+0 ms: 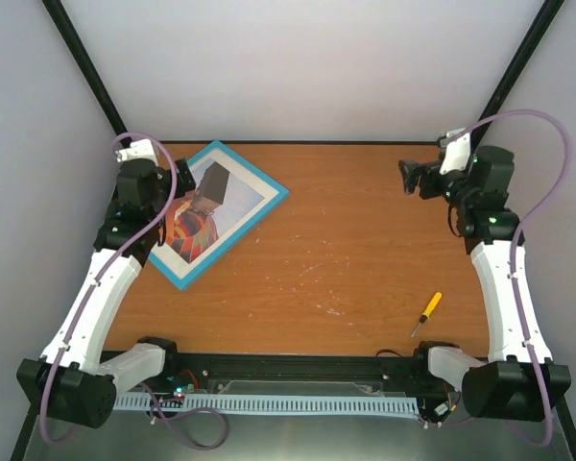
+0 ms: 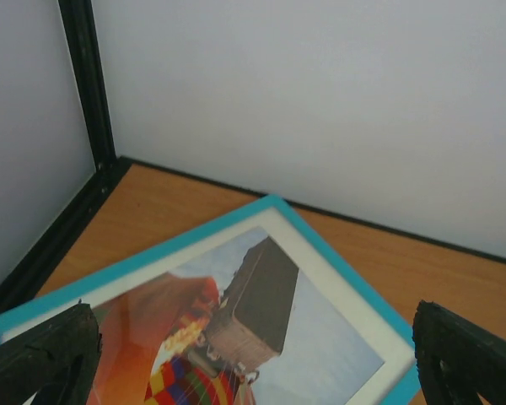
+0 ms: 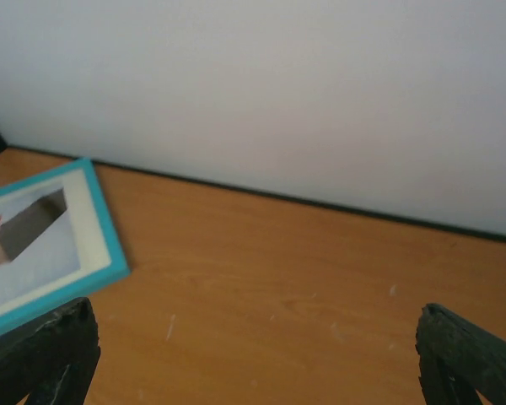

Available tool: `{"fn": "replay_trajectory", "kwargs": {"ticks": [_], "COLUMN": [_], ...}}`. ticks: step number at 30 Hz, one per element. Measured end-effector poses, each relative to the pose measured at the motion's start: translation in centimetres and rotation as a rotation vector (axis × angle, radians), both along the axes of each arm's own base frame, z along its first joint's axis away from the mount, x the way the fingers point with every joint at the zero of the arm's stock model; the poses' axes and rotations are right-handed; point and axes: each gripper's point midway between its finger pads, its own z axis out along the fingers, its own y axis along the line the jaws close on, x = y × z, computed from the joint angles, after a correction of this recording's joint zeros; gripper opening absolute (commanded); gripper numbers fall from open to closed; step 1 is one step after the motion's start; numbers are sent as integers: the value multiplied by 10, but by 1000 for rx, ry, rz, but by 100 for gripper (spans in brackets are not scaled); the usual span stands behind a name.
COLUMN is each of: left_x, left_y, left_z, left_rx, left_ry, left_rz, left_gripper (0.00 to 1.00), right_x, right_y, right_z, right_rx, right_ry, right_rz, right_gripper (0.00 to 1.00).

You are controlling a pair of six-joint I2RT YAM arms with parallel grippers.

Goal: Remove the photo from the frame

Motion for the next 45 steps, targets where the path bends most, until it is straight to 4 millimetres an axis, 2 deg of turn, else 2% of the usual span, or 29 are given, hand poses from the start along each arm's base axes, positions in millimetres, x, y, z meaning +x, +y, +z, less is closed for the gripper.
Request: {"fn": "replay_trajectory", "kwargs": {"ticks": [3,8,12,19,23,26,31,35,38,42,45], "left_x": [1,6,9,11,7,-1,-8,-7,0,8,7], "left_y": [5,6,6,17,38,56,80,85,73,40,12], "left_z": [-22,-54,-78,-124,-150,-170,-201,-226,-241,-257,-266], "left_rx": [-13,-45,-75,-143,-209,-261,-362,-422,-472,-490,-483], "left_ry": [43,116,174,297,364,409,478,538,571,621,663], "left_rz": [-6,-51,-65,-32,44,112,200,217,148,28,-49], "left_gripper": [99,90,86,85,86,82,67,39,26,3,1], "right_x": [-4,-17,-28,-45,-49,-51,-52,-59,-68,-83,-93], "right_y": [16,46,61,81,87,86,87,96,105,114,119], "right_z": [-31,-87,-121,-152,-164,-171,-176,-174,-174,-177,-179], "right_rx": [3,-22,-58,-66,-80,-91,-124,-133,-140,-144,-146], "right_ry": [62,168,221,265,268,277,264,237,223,223,222], "right_rz": [52,153,216,325,353,352,372,451,536,636,704], "right_gripper": [100,100,100,100,100,100,100,99,96,88,86]}}
